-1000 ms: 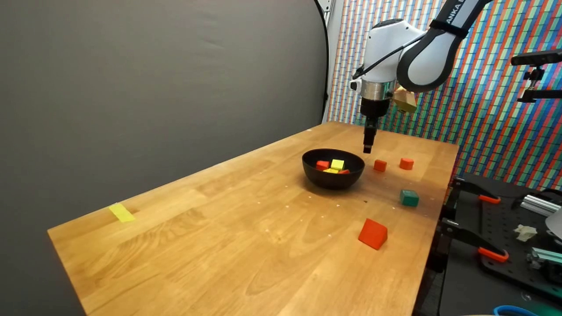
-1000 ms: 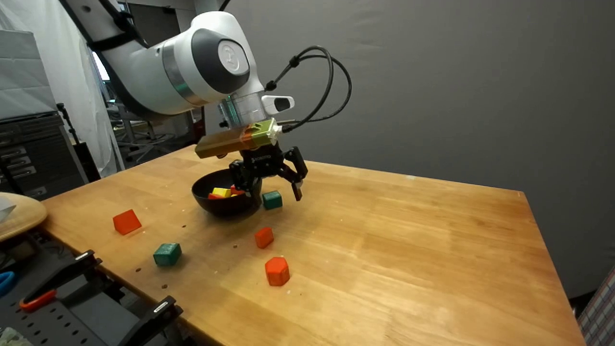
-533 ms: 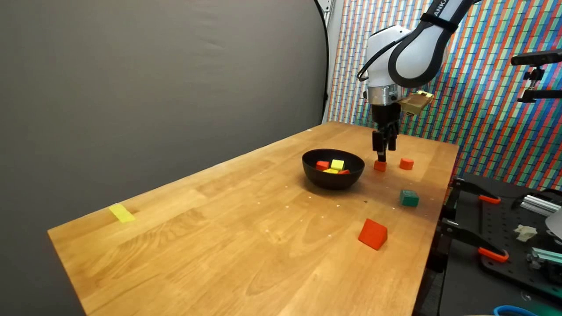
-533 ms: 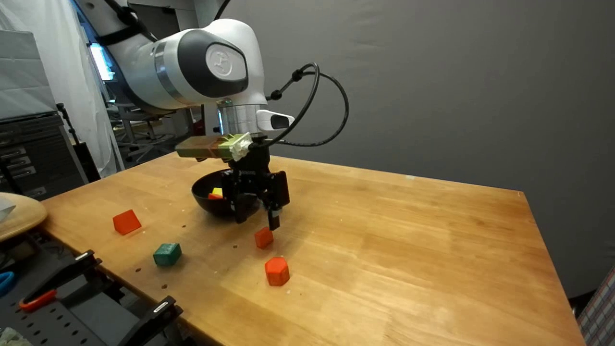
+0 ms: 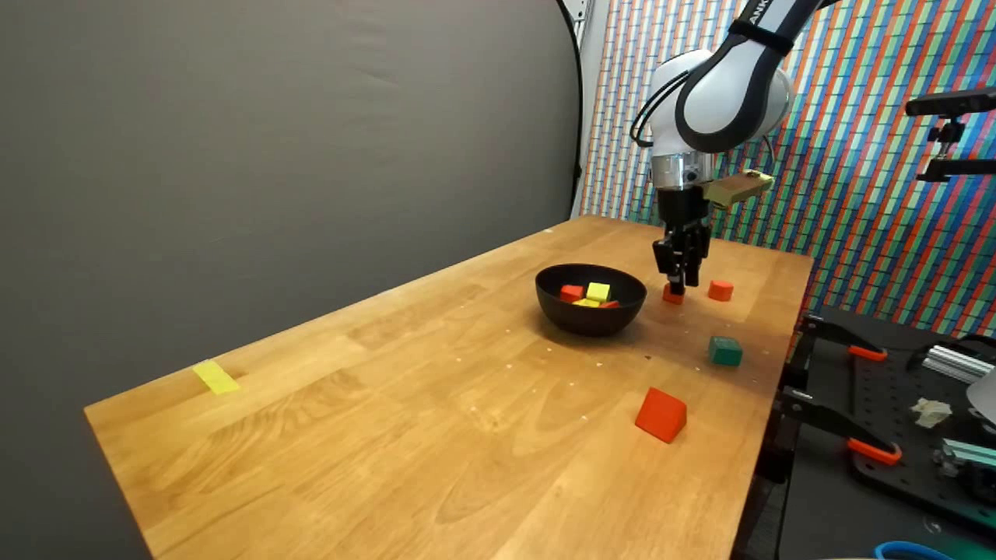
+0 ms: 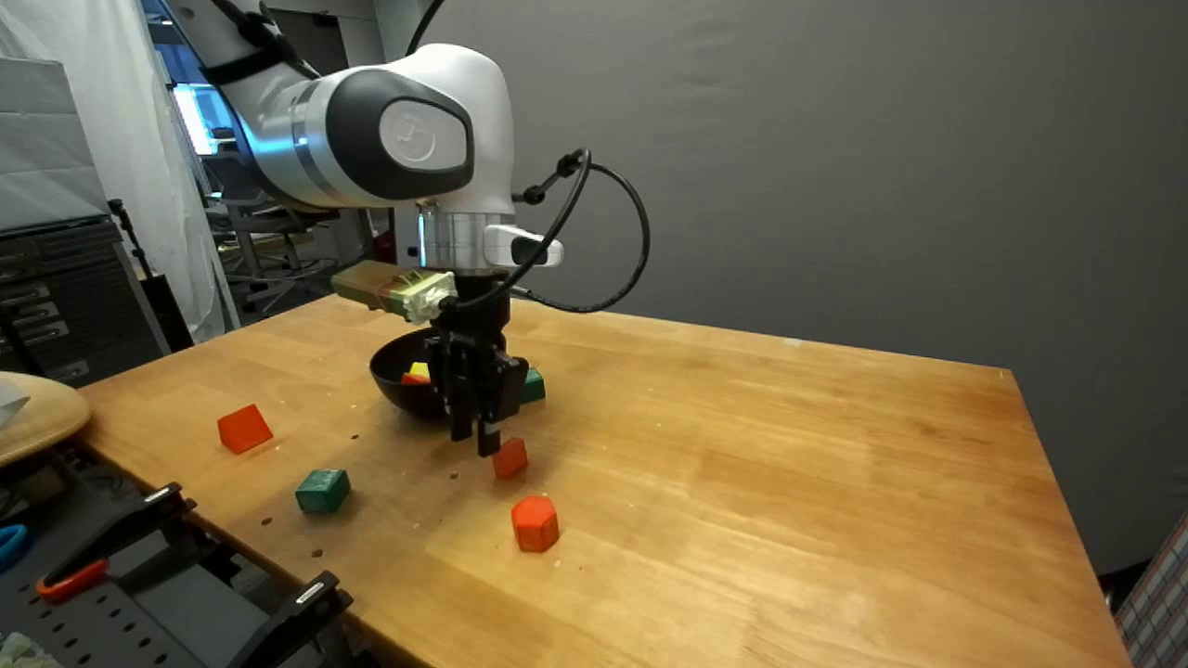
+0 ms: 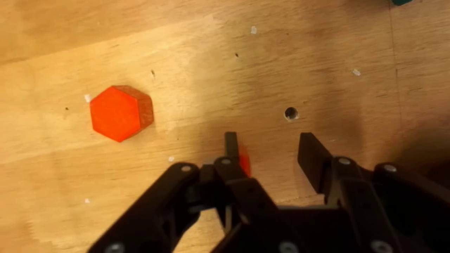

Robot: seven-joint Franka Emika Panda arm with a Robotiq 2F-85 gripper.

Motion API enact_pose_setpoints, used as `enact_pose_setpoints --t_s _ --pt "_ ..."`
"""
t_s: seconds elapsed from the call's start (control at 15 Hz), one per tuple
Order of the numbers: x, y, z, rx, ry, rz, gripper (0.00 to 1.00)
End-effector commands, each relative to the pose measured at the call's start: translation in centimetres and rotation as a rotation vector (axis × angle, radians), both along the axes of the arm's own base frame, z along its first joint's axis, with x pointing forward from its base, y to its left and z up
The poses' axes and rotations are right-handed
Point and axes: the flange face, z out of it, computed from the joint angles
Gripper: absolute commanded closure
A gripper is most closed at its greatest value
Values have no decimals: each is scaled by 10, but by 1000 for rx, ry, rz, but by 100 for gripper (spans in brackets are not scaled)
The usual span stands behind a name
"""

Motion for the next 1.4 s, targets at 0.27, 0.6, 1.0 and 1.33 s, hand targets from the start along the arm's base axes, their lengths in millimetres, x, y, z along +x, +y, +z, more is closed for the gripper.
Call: enact_pose_setpoints --t_s 0.27,0.6,1.0,1.33 --pt "4 4 -7 -8 -18 8 6" --pt "23 -6 -43 10 -62 -100 24" --pt "31 -14 -43 26 -110 -168 58" --pt "26 -22 -25 16 -153 -197 91"
